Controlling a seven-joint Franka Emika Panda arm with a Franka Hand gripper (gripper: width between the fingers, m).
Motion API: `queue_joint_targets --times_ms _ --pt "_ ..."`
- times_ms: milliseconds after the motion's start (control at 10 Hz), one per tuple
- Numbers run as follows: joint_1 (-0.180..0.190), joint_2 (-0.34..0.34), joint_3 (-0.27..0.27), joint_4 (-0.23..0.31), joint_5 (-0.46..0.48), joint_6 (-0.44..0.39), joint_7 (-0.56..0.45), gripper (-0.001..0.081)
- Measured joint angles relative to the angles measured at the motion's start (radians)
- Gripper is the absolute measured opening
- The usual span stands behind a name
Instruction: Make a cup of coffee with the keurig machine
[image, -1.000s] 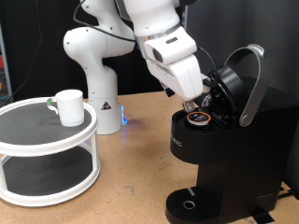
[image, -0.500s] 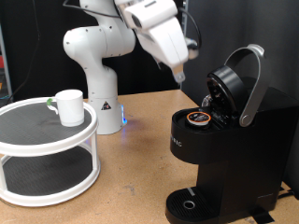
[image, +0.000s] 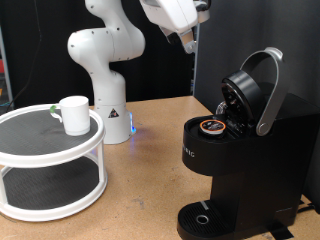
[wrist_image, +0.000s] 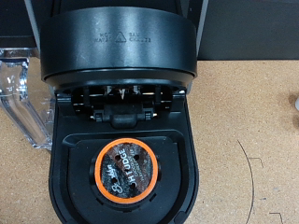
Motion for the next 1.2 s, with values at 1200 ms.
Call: queue_joint_targets --times_ms 1200 --pt "0.052 0.036 0.128 0.026 0.103 0.061 0.084 0.0805"
